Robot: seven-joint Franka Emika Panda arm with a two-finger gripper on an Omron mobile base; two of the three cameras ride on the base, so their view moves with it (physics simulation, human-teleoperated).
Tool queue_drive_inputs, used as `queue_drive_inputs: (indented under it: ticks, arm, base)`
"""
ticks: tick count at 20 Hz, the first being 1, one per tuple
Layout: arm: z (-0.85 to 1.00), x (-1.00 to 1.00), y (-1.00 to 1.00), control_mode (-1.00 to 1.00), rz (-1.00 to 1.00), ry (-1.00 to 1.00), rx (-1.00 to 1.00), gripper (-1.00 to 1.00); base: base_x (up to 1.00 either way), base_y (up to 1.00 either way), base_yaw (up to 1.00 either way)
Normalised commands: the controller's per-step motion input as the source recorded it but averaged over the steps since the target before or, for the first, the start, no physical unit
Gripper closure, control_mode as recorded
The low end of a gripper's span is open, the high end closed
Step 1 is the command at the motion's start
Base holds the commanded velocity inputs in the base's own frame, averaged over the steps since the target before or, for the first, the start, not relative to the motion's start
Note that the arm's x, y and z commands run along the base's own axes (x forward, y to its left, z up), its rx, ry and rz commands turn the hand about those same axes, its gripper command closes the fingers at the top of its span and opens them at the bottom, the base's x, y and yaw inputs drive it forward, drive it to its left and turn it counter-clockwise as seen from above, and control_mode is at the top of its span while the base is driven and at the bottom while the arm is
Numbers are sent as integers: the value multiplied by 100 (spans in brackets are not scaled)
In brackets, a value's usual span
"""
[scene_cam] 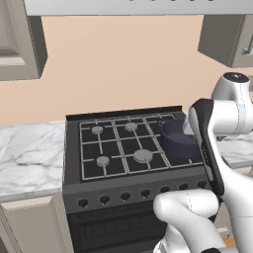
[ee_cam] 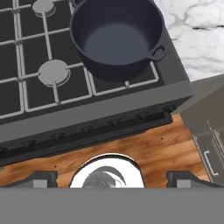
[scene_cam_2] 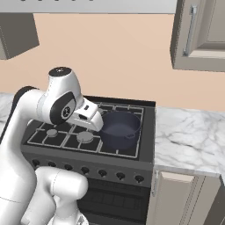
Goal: Retrieve the frozen meat and place it in the pot on a burner. Then turn the burner on.
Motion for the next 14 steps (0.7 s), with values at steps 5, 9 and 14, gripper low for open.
queue_drive_inputs:
  ticks: [5,9,14]
  arm:
    - [0,0,0,-100,0,0,0,-100]
    - [0,0,0,-100,0,0,0,-100]
    - [0,0,0,-100,0,0,0,-100]
  base:
    - [0,0,0]
    - [0,0,0]
    - [0,0,0]
